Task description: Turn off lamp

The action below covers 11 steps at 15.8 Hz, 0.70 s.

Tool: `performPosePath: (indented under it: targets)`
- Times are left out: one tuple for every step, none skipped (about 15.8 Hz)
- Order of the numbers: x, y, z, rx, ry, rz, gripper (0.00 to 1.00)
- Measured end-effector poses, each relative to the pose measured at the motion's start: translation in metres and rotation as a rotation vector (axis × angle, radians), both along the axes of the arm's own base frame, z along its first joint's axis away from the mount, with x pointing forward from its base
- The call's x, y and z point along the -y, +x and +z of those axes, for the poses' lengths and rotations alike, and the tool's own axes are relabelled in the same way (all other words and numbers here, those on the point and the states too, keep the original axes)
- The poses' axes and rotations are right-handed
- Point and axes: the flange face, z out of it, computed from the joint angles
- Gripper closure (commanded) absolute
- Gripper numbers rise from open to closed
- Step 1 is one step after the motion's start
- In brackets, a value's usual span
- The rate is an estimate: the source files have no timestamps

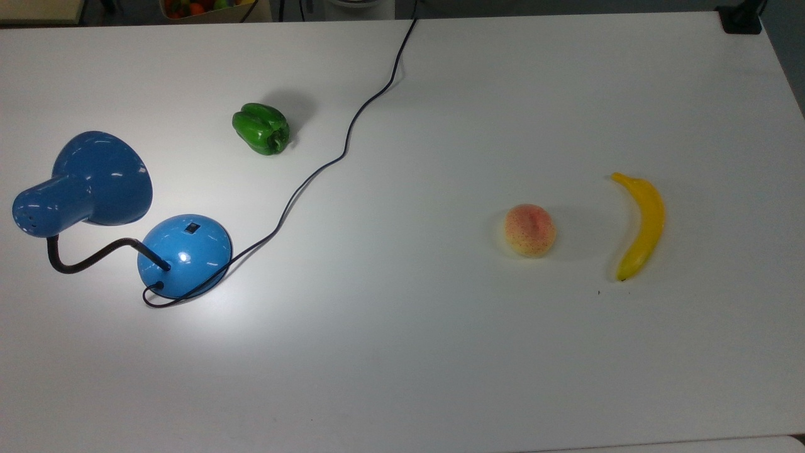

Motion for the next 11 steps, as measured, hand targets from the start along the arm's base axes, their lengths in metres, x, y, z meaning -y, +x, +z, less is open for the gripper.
performPosePath:
  targets:
    - [-0.0003, 0.0000, 0.0000, 0.000, 0.000, 0.000, 0.00]
    - [-0.0007, 0.0002, -0.0005, -0.001, 0.000, 0.001, 0.00]
    - [-0.0019, 0.0009, -0.0020, -0.004, 0.000, 0.003, 0.00]
    - [-0.0028, 0.0016, -0.0034, -0.006, 0.000, 0.005, 0.00]
    - [-0.0035, 0.0024, -0.0049, -0.009, 0.000, 0.006, 0.00]
    - [-0.0037, 0.0030, -0.0062, -0.011, -0.001, 0.006, 0.00]
    - [-0.0038, 0.0035, -0.0071, -0.013, -0.001, 0.006, 0.00]
    - [-0.0038, 0.0038, -0.0077, -0.014, -0.001, 0.006, 0.00]
    - [-0.0041, 0.0039, -0.0080, -0.014, 0.002, 0.006, 0.00]
    - [-0.0047, 0.0040, -0.0083, -0.015, 0.008, 0.006, 0.00]
    - [-0.0054, 0.0040, -0.0084, -0.015, 0.014, 0.006, 0.00]
